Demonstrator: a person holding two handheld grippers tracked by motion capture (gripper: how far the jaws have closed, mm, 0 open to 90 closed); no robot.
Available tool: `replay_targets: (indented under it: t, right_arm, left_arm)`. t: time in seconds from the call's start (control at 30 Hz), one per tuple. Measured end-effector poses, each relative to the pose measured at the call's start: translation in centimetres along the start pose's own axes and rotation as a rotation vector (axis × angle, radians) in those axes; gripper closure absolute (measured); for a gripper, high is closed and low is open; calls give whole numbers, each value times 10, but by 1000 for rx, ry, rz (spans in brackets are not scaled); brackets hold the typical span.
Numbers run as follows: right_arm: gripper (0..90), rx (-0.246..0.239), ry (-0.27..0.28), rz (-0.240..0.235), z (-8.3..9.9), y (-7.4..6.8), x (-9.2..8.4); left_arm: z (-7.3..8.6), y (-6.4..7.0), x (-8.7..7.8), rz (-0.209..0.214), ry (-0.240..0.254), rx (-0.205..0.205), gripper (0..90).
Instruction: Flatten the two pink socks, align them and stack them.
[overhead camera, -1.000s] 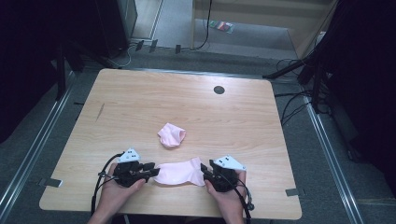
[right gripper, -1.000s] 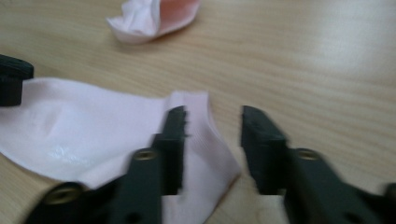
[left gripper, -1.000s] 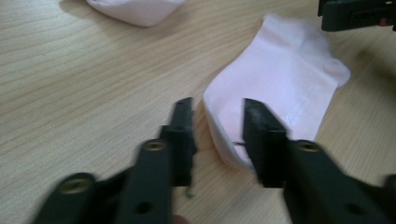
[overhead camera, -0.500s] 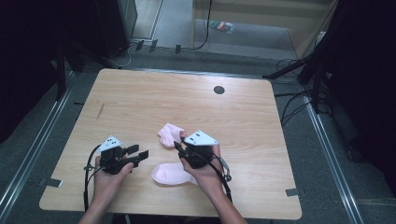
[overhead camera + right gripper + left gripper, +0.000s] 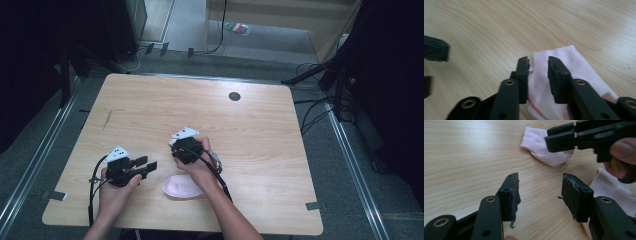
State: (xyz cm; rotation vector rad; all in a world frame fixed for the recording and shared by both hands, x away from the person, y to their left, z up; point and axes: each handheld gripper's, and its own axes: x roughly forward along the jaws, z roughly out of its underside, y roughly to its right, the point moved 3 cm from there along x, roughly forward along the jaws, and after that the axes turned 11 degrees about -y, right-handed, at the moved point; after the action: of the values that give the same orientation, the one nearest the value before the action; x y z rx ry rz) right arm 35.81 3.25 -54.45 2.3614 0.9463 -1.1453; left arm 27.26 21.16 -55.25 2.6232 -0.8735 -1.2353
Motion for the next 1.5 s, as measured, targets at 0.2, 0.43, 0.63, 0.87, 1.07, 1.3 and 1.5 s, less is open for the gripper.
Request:
replay_targets:
  t: [0.2, 0.43, 0.63, 0.87, 1.07, 1.3, 1.5]
  right_arm:
    - [670, -17, -73, 38, 6, -3, 14]
    - [854, 101, -28, 6, 12, 0, 8]
    - [849, 254, 43, -90, 9, 9, -13]
    - [853, 287, 80, -37, 9, 13, -28]
    - [848, 319, 75, -14, 14, 12, -26]
    - [900, 352, 49, -118, 22, 21, -16]
    - [900, 283, 96, -95, 19, 17, -27]
  left_arm:
    - [0, -1, 3, 5, -8, -13, 491]
    - [-7, 4, 14, 7, -27, -21, 497]
    - [-15, 9, 22, 23, -29, -31, 493]
    - [-34, 13, 29, 99, 2, -84, 462]
    - [-43, 15, 37, 142, 2, -107, 434]
    - [-35, 6, 40, 66, -51, -107, 448]
    - [-34, 8, 46, 70, -79, -104, 456]
